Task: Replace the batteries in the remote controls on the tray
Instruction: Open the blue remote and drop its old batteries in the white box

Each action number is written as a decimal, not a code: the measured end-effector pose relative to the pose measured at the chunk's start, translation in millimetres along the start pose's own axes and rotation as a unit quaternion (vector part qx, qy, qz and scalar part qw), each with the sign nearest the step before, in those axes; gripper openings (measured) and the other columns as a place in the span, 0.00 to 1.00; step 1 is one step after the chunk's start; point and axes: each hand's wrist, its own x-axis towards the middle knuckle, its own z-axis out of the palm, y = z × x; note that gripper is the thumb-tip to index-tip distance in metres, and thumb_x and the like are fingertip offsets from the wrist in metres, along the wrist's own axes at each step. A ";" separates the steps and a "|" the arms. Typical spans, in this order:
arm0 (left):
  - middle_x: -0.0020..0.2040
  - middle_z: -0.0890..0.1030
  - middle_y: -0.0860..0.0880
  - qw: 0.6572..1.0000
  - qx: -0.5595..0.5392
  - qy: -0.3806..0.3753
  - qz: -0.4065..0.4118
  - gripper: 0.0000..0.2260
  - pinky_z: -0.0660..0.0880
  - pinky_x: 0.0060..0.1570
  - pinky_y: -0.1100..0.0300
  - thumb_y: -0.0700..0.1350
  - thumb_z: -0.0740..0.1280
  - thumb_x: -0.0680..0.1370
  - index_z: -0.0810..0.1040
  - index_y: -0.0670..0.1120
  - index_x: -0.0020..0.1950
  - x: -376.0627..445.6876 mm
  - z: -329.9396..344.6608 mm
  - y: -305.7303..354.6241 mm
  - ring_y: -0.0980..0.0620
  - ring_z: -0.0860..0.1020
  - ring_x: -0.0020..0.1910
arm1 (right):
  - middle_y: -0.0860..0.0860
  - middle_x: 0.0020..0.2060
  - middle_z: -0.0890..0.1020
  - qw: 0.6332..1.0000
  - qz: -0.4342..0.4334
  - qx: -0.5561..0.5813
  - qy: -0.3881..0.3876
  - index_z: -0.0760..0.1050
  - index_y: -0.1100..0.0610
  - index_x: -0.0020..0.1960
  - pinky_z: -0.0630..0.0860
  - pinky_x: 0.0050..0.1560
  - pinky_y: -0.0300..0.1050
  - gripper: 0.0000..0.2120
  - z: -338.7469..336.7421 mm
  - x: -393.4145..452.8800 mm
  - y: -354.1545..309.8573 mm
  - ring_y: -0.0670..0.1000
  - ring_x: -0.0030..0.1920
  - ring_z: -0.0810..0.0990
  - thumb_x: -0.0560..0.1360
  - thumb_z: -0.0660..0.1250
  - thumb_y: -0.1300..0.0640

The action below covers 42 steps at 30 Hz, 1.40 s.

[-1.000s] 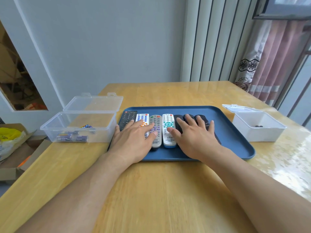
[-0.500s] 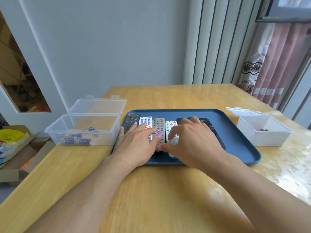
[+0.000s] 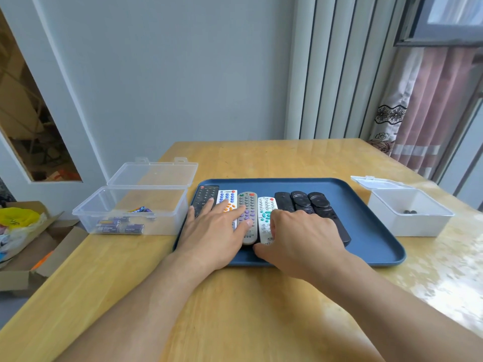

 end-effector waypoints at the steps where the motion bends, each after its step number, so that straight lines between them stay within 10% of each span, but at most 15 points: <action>1: 0.82 0.56 0.56 1.000 0.001 0.001 0.001 0.23 0.44 0.79 0.44 0.64 0.49 0.83 0.60 0.64 0.78 0.5 0.8 -0.4 0.52 0.48 0.82 | 0.46 0.34 0.72 1.000 0.004 0.006 0.004 0.70 0.50 0.46 0.61 0.32 0.44 0.16 -0.4 0.5 0.1 0.53 0.38 0.75 0.72 0.64 0.38; 11: 0.82 0.55 0.55 0.999 0.008 0.027 0.015 0.24 0.45 0.79 0.45 0.63 0.47 0.84 0.58 0.62 0.80 -0.5 -0.1 -1.1 0.51 0.47 0.82 | 0.48 0.32 0.76 0.989 0.047 0.073 0.116 0.69 0.51 0.45 0.65 0.32 0.45 0.14 -20.8 7.5 4.8 0.54 0.35 0.74 0.71 0.61 0.40; 15: 0.76 0.70 0.51 0.982 -0.078 0.159 0.065 0.21 0.54 0.77 0.51 0.55 0.51 0.85 0.71 0.52 0.75 -2.5 -4.8 5.7 0.51 0.57 0.80 | 0.48 0.29 0.77 0.937 0.030 0.334 0.098 0.66 0.51 0.41 0.66 0.31 0.44 0.12 -18.0 11.7 7.8 0.50 0.30 0.71 0.72 0.61 0.42; 20: 0.38 0.82 0.48 0.888 -0.417 0.192 0.001 0.21 0.70 0.45 0.55 0.53 0.55 0.85 0.78 0.41 0.44 -12.3 -11.6 24.9 0.51 0.77 0.41 | 0.57 0.35 0.78 0.804 0.014 0.591 -0.071 0.68 0.52 0.44 0.61 0.31 0.44 0.11 -12.6 18.8 11.9 0.51 0.30 0.67 0.74 0.62 0.45; 23: 0.44 0.85 0.42 0.825 -0.542 0.163 0.002 0.21 0.74 0.50 0.57 0.56 0.59 0.83 0.82 0.40 0.50 -11.5 -11.0 28.6 0.55 0.80 0.42 | 0.66 0.38 0.80 0.804 0.001 0.585 -0.108 0.70 0.48 0.43 0.60 0.30 0.44 0.11 -10.7 20.1 14.6 0.56 0.34 0.66 0.71 0.63 0.42; 28: 0.49 0.86 0.41 0.701 -0.696 0.151 -0.032 0.11 0.80 0.53 0.48 0.46 0.62 0.84 0.76 0.39 0.58 -11.5 -13.8 32.4 0.43 0.85 0.49 | 0.47 0.27 0.78 0.865 -0.029 0.501 0.012 0.75 0.53 0.38 0.65 0.27 0.41 0.15 -4.1 19.8 15.3 0.48 0.27 0.68 0.75 0.72 0.45; 36: 0.39 0.82 0.45 0.691 -0.712 0.121 -0.036 0.13 0.71 0.24 0.63 0.49 0.57 0.86 0.78 0.44 0.55 -15.6 -12.9 37.9 0.50 0.78 0.27 | 0.43 0.28 0.73 0.885 -0.119 0.391 0.223 0.86 0.45 0.46 0.65 0.34 0.36 0.03 7.4 26.3 25.0 0.46 0.30 0.71 0.73 0.76 0.51; 42: 0.45 0.81 0.42 0.689 -0.720 0.087 -0.018 0.15 0.70 0.30 0.59 0.48 0.54 0.87 0.77 0.42 0.62 -16.5 -6.9 38.3 0.46 0.78 0.33 | 0.34 0.34 0.74 0.904 -0.142 0.333 0.227 0.85 0.43 0.53 0.65 0.33 0.37 0.08 15.0 25.0 23.3 0.42 0.32 0.73 0.75 0.74 0.53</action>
